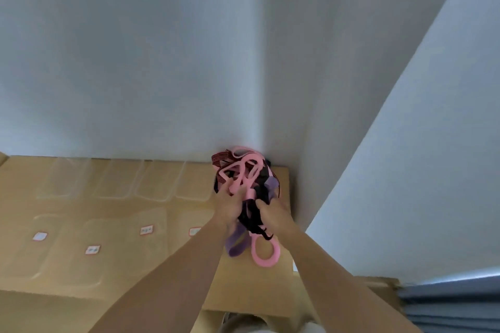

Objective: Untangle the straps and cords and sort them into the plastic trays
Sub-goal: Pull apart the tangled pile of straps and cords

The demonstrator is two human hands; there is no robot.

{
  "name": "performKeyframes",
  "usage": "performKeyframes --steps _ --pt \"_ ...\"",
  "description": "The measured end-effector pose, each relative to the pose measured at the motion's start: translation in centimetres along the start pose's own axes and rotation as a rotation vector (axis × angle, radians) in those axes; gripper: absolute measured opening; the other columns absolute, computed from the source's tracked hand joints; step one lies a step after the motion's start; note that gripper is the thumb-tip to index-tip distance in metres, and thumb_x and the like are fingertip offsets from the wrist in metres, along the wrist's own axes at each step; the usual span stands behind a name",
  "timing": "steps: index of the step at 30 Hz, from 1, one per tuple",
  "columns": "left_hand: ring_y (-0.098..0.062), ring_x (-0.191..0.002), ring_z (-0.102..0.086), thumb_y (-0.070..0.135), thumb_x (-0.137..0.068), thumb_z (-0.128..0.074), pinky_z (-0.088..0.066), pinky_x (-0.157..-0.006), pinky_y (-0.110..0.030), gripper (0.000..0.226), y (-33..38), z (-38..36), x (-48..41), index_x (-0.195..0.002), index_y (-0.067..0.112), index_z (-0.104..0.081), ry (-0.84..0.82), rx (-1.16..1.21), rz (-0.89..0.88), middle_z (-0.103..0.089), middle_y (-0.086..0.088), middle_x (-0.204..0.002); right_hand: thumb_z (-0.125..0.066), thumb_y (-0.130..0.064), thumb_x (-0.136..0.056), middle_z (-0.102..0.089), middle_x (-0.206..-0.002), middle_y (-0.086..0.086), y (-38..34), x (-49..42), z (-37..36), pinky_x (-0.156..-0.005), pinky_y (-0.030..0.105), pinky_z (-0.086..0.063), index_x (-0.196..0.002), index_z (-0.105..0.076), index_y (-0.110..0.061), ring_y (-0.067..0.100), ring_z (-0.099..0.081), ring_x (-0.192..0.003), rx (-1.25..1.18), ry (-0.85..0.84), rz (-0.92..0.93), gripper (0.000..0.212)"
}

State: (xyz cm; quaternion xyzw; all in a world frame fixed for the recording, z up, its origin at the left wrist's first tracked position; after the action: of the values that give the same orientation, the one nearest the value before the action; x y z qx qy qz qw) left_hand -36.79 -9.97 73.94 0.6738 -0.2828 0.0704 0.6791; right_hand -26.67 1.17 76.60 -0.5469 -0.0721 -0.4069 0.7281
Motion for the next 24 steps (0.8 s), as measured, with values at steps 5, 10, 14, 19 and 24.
performKeyframes --steps 5,10,14,19,24 --pt "-0.012 -0.097 -0.056 0.040 -0.094 -0.069 -0.044 -0.087 -0.026 0.050 2.9 0.7 1.0 -0.137 0.020 -0.052 0.030 -0.432 -0.109 -0.058 0.012 -0.103 -0.043 -0.049 -0.081 -0.053 -0.108 0.011 0.6 0.2 1.0 -0.090 0.042 -0.050 -0.105 -0.057 -0.012 0.031 -0.053 -0.099 0.243 0.220 0.006 0.046" --pt "-0.018 -0.095 -0.064 0.064 -0.096 -0.049 -0.052 -0.084 -0.036 0.058 3.5 0.6 0.4 -0.129 0.017 -0.054 -0.171 -0.662 -0.104 -0.068 0.003 -0.103 -0.047 -0.047 -0.084 -0.060 -0.075 0.001 1.2 1.0 1.5 -0.058 0.030 -0.045 -0.079 -0.051 -0.020 0.016 -0.058 -0.067 0.362 0.218 -0.006 0.027" --pt "-0.034 -0.124 -0.057 0.040 -0.105 -0.045 -0.045 -0.109 -0.046 0.056 5.0 0.6 1.1 -0.155 0.019 -0.033 -0.408 -0.861 -0.098 -0.055 -0.004 -0.144 -0.049 -0.040 -0.092 -0.060 -0.072 0.000 1.1 1.5 2.1 -0.056 0.028 -0.042 -0.078 -0.055 -0.017 0.016 -0.058 -0.066 0.462 0.276 -0.057 0.028" --pt "-0.029 -0.099 -0.065 0.030 -0.096 -0.054 -0.056 -0.093 -0.048 0.051 6.4 3.2 -1.3 -0.145 0.028 -0.041 -0.358 -0.904 -0.165 -0.067 -0.004 -0.116 -0.049 -0.038 -0.094 -0.054 -0.063 0.000 0.0 1.6 1.7 -0.051 0.025 -0.039 -0.067 -0.050 -0.015 0.015 -0.052 -0.056 0.507 0.316 -0.053 0.035" --pt "-0.024 -0.070 -0.064 0.031 -0.088 -0.070 -0.060 -0.055 -0.037 0.026 5.3 5.5 -2.2 -0.109 0.027 -0.056 -0.248 -0.521 -0.010 -0.068 -0.006 -0.100 -0.053 -0.037 -0.094 -0.051 -0.058 -0.002 -2.4 2.0 1.0 -0.052 0.030 -0.043 -0.063 -0.050 -0.016 0.015 -0.048 -0.053 0.381 0.394 0.052 0.038"
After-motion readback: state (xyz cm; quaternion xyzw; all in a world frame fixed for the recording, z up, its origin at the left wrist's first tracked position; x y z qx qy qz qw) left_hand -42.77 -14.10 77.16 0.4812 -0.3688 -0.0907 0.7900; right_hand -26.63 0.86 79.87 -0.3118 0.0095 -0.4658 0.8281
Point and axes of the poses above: each hand's wrist, its own x-axis away from the middle knuckle, its own z-axis out of the back of the hand, y = z × x, the point moved 8 cm from there along -x, towards the middle knuckle
